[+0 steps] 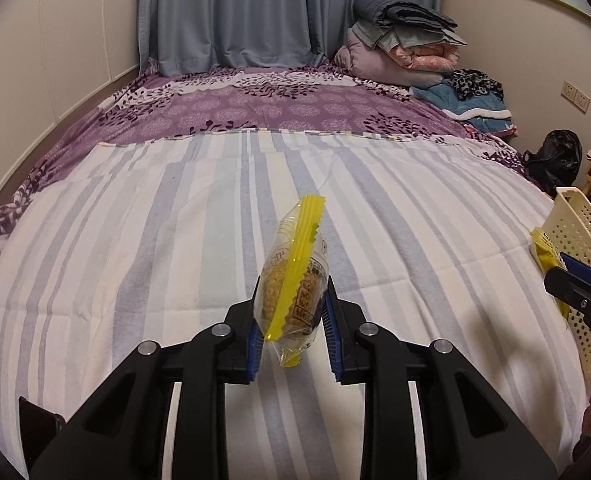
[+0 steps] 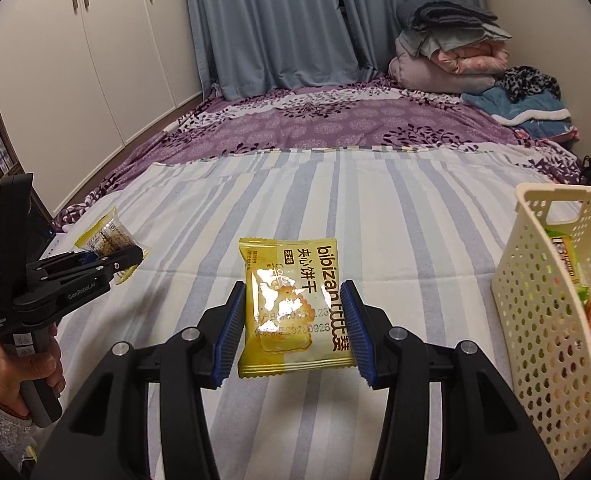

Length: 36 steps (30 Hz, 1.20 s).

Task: Organize snacks
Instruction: 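Carry both packs into the basket and open both grippers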

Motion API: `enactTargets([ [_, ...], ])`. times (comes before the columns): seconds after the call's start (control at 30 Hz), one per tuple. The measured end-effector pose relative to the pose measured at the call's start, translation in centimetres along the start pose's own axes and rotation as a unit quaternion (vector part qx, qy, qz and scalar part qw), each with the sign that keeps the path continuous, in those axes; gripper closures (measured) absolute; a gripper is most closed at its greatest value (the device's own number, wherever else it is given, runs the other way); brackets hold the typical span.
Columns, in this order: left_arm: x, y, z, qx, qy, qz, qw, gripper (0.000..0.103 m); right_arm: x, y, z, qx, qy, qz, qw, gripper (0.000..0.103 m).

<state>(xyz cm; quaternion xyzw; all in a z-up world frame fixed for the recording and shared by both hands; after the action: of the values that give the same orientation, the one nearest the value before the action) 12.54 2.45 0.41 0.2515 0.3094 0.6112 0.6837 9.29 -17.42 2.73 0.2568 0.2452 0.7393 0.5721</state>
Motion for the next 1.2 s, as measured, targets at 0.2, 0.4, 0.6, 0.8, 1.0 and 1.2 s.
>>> enactTargets([
  [0.2, -2.3, 2.5, -0.1, -0.013, -0.016, -0.009, 0.9997, 0.077, -1.1, 2.8, 0.1, -0.022, -0.009, -0.006, 1.0, 0.055],
  [0.4, -4.5, 4.4, -0.6, -0.02, -0.033, -0.019, 0.9991, 0.077, -2.4, 5.3, -0.4, -0.04, -0.02, -0.011, 0.999, 0.055],
  [0.6, -7.3, 6.2, -1.1, -0.027, -0.053, -0.032, 0.9977, 0.077, -4.5, 7.3, -0.9, -0.056, -0.037, -0.022, 0.998, 0.055],
  [0.8, -10.2, 7.4, -1.4, -0.032, -0.074, -0.045, 0.9958, 0.077, -7.9, 9.4, -1.8, -0.069, -0.066, -0.042, 0.995, 0.055],
  [1.0, -13.2, 8.0, -1.7, -0.032, -0.094, -0.06, 0.9932, 0.077, -11.6, 11.7, -2.6, -0.084, -0.091, -0.067, 0.99, 0.055],
  [1.2, -16.2, 8.5, -2.1, -0.032, -0.114, -0.078, 0.9899, 0.077, -15.2, 13.5, -3.9, -0.091, -0.12, -0.097, 0.984, 0.055],
])
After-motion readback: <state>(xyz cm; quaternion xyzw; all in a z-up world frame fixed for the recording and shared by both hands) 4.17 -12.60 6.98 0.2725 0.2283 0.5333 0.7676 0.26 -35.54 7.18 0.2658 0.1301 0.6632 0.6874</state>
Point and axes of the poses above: each gripper's, at about its wrist camera, not at the fingertips, and y roughly against the way its jaws point, x to its left, z to its top, the point moved 10 cm from there along -y, roughly the way its jaws point, and after that the axes turned 3 degrees about y, right-handed, at the moved point
